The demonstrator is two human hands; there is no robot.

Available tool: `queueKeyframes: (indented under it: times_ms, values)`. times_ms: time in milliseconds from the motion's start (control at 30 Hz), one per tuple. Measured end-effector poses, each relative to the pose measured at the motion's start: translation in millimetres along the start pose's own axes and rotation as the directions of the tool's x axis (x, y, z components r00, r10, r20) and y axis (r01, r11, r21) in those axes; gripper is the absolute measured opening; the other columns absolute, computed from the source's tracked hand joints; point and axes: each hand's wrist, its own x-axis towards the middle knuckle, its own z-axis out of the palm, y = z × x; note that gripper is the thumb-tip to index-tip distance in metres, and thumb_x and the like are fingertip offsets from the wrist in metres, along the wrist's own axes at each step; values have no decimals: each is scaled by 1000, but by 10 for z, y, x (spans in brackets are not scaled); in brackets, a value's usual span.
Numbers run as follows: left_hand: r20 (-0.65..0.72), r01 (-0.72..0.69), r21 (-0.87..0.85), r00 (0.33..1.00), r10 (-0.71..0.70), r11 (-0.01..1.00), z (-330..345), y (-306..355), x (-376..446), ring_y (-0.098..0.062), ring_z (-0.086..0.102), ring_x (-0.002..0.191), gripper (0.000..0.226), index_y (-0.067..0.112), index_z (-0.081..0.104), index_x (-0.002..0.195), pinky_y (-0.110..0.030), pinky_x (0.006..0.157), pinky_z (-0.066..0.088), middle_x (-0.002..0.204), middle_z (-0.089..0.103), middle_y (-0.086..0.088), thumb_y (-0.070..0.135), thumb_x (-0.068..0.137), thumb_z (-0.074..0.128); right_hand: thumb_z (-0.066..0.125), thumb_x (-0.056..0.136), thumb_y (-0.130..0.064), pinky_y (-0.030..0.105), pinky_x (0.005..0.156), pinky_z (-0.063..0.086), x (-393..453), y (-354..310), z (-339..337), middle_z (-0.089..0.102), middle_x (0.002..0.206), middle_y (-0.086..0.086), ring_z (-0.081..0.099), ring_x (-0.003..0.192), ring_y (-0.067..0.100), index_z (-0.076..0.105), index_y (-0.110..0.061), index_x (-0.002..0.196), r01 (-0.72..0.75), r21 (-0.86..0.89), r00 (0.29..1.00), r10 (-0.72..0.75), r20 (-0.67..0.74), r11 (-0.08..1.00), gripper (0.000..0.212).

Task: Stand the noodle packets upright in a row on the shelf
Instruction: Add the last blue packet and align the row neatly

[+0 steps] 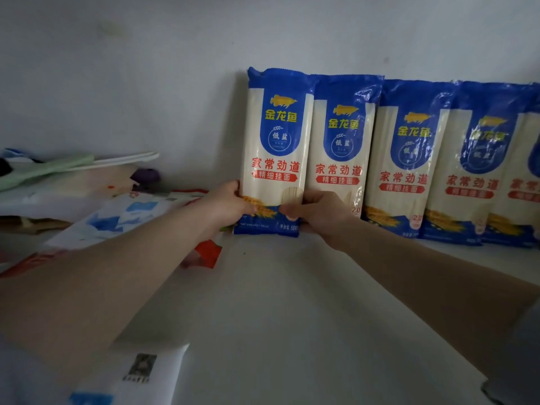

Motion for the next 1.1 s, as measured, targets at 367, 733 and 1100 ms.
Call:
queueKeyframes:
  times_ms: [367, 733, 1100]
  values:
    - [-53, -32, 100, 998, 37, 994, 107, 49, 34, -18, 55, 92, 35, 11, 52, 120, -25, 70, 46, 102, 58, -5, 6, 87, 61, 76, 75, -5, 42, 86, 56, 80, -15, 70, 67, 102, 10, 65, 97, 26, 67, -3, 103, -1, -61, 993, -6, -118, 998, 29]
    - [-99, -89, 177, 989, 108, 980, 215, 59, 44, -20, 60, 100, 31, 13, 52, 122, -34, 81, 53, 114, 63, -8, 18, 92, 51, 64, 87, -26, 28, 59, 54, 87, -294, -18, 68, 90, 11, 67, 80, 24, 63, -1, 96, 61, -612, 959, -216, -184, 788, 26]
    - [-267, 27, 219, 963, 33, 975, 482, -135, 44, -26, 55, 116, 70, 5, 22, 142, -35, 90, 50, 131, 51, -12, 5, 84, 61, 53, 90, -19, 30, 79, 43, 279, -1630, -214, 57, 122, 10, 56, 105, 28, 57, -11, 119, 339, -911, 676, -734, 61, 236, 31]
